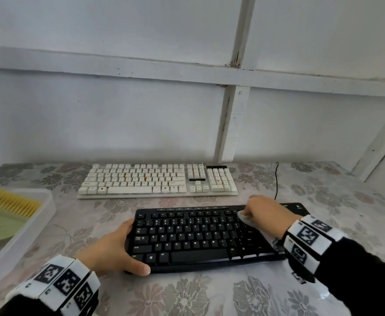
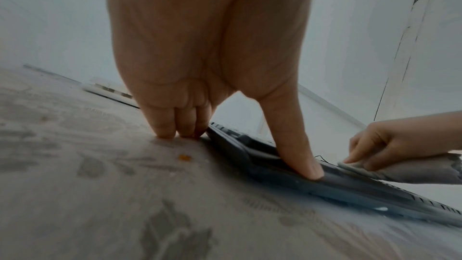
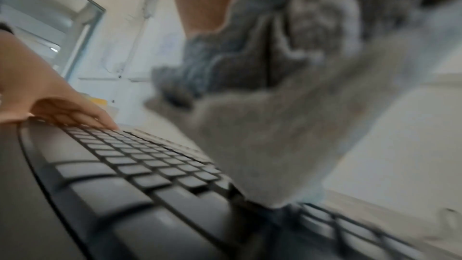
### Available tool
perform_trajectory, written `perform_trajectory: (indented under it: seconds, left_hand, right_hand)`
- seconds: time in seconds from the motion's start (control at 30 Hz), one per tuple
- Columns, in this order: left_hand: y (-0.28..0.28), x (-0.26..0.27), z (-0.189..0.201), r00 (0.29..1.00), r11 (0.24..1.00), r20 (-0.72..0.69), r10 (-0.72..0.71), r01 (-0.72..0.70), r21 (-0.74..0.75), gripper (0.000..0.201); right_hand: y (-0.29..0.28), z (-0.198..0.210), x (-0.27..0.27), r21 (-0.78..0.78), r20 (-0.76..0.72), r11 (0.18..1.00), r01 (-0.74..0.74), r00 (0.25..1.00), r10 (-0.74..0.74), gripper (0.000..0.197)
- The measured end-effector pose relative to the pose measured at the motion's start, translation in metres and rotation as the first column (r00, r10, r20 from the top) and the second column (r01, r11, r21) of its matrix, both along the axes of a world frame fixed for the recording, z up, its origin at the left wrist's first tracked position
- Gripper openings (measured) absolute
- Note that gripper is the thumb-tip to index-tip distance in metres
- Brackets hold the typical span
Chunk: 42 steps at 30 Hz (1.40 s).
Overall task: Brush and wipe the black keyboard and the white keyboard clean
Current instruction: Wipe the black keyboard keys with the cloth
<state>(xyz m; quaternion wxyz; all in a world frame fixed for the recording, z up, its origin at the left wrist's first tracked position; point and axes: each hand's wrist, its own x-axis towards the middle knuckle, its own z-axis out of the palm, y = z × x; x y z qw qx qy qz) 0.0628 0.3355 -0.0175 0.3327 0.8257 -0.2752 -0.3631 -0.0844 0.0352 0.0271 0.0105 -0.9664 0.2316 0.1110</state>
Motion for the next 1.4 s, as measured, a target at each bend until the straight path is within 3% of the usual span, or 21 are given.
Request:
perform_trajectory:
  seconds: [0.1, 0.27, 0.4, 0.57, 0.8, 0.97, 1.07, 1.17, 1.3, 1.4]
  left_hand:
    - [0.0, 0.0, -0.001, 1.0, 1.0, 0.015, -0.011, 0.011, 0.017, 0.14]
    - [0.0, 0.001, -0.003, 1.0, 1.0, -0.015, -0.001, 0.0, -0.018, 0.136]
    - [0.002, 0.005, -0.01, 0.999, 0.999, -0.051, 0.012, -0.014, -0.044, 0.138]
    - [0.001, 0.006, -0.011, 0.998, 0.999, -0.053, 0.021, -0.023, -0.035, 0.144]
    - [-0.001, 0.005, -0.01, 0.998, 0.999, -0.058, 0.026, -0.028, -0.033, 0.146]
    - [-0.002, 0.004, -0.007, 0.997, 0.999, -0.075, 0.012, -0.016, -0.05, 0.146]
    - [-0.002, 0.003, -0.008, 0.998, 0.999, -0.058, 0.015, -0.017, -0.045, 0.149]
    - [-0.001, 0.004, -0.009, 0.998, 0.999, -0.059, 0.023, -0.025, -0.044, 0.151]
    - [-0.001, 0.006, -0.012, 0.998, 0.999, -0.059, 0.022, -0.024, -0.044, 0.149]
    - [0.0, 0.007, -0.014, 0.998, 0.999, -0.054, 0.022, -0.025, -0.043, 0.145]
  right_hand:
    - [-0.028, 0.009, -0.022, 0.031, -0.009, 0.999, 0.039, 0.999, -0.039, 0.021]
    - [-0.048, 0.018, -0.037, 0.097, 0.177, 0.995, -0.008, 0.984, -0.01, 0.029]
    - [-0.037, 0.003, -0.036, 0.022, 0.092, 0.996, -0.088, 0.992, 0.085, 0.028]
    - [-0.05, -0.008, -0.044, -0.073, 0.093, 0.997, 0.033, 0.995, -0.027, 0.039]
    - [-0.081, 0.002, -0.071, -0.181, 0.047, 0.972, 0.148, 0.989, -0.142, 0.037]
    - [-0.091, 0.003, -0.066, -0.02, 0.058, 0.976, 0.216, 0.975, -0.215, 0.031]
    - [-0.096, 0.005, -0.067, -0.029, 0.068, 0.96, 0.278, 0.959, -0.276, 0.037]
    - [-0.101, 0.016, -0.069, -0.002, 0.018, 0.936, 0.351, 0.936, -0.351, 0.027]
    - [-0.085, 0.034, -0.058, 0.056, 0.1, 0.958, 0.283, 0.953, -0.287, 0.028]
    - [-0.055, 0.031, -0.038, 0.175, 0.174, 0.977, 0.121, 0.973, -0.152, 0.027]
